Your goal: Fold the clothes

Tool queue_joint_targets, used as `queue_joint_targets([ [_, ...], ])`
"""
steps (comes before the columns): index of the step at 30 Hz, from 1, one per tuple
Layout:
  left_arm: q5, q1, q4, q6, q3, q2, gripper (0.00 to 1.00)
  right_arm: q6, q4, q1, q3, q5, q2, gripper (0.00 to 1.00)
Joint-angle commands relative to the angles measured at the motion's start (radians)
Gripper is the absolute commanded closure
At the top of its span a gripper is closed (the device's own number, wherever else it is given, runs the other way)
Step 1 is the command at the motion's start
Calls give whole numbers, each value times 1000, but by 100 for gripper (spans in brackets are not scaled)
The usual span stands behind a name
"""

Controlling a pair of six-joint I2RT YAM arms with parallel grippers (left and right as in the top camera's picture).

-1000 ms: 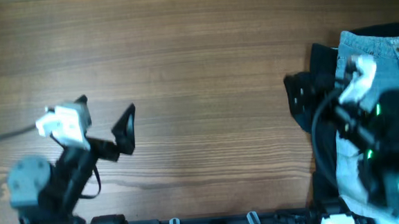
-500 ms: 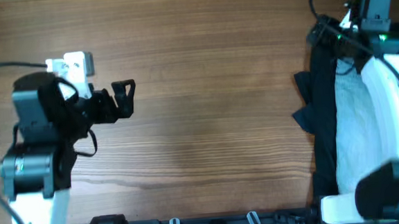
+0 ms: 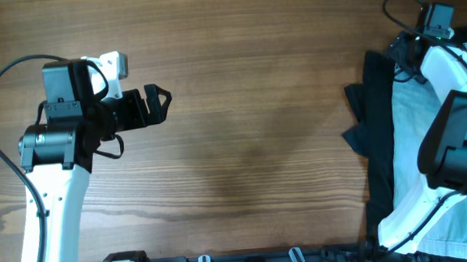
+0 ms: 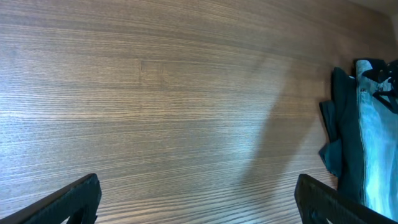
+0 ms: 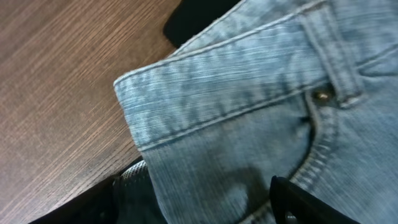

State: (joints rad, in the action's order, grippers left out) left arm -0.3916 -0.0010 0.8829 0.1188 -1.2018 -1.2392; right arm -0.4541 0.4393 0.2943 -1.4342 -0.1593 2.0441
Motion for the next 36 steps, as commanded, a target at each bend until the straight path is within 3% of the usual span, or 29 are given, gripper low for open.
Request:
queue_joint_targets([
  [1, -19, -4, -3, 17, -12, -5, 0, 83, -21, -8, -12, -17, 64, 20],
  [4, -19, -4, -3, 17, -12, -5, 0, 143, -10, -14, -12, -60, 108, 23],
  [6, -19, -4, -3, 18, -12, -5, 0, 138, -2, -14, -13, -111, 98, 39],
  [8, -19, -4, -3, 18, -12, -5, 0, 138, 16, -14, -15, -115, 59, 67],
  [13, -19, -4, -3, 17, -12, -5, 0, 106, 37, -13, -15, -114, -122, 95],
  [14, -19, -3, -3, 17, -13, -5, 0, 106, 41, -13, -15, -114, -158, 96],
  [17, -19, 2, -7, 17, -25, 12, 0, 119, 47, -14, -15, -89, -320, 96],
  [21, -20, 84, 2, 25, -110, 98, 0, 166, 53, -92, -15, 194, -540, 96],
  [24, -19, 230, 13, 24, -222, 222, 0, 156, 98, -415, -15, 246, -621, 95],
  [28, -16, 359, 13, 24, -275, 344, 0, 53, 52, -932, -15, 227, -523, 94],
  [29, -11, 376, 13, 24, -277, 367, 0, 43, 33, -1046, -15, 228, -476, 84],
  [31, 3, 392, 14, 24, -277, 401, 0, 83, 24, -1218, -15, 171, -401, 39],
  [33, 3, 392, 24, 24, -277, 402, 0, 114, 63, -1266, -19, 0, -409, 31],
  [36, -6, 389, 60, 23, -277, 365, 0, 106, 159, -1216, -59, -138, -507, 23],
])
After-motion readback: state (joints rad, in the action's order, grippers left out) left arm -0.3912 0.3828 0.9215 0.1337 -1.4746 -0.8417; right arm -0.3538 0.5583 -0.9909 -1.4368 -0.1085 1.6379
